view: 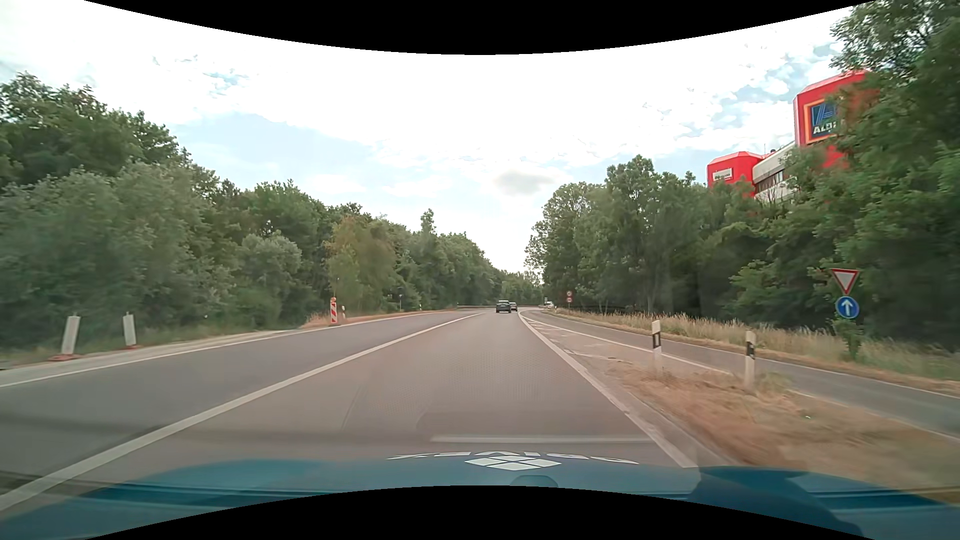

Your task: Follow the waypoints while adhering to traffic rules and regulations

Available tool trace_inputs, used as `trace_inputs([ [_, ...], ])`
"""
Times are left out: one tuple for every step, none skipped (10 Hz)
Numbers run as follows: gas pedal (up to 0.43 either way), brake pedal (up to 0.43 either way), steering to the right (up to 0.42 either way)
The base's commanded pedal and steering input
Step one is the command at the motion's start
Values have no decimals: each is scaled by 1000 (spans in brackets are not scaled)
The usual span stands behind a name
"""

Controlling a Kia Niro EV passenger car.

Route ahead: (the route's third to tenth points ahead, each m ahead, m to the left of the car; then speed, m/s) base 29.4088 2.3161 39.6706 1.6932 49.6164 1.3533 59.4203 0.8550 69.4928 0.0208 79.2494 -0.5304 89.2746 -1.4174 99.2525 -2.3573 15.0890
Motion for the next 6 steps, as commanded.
trace_inputs([
  [189, 0, 5],
  [189, 0, 5],
  [220, 0, 5],
  [228, 0, 5],
  [228, 0, 5],
  [228, 0, 5],
])
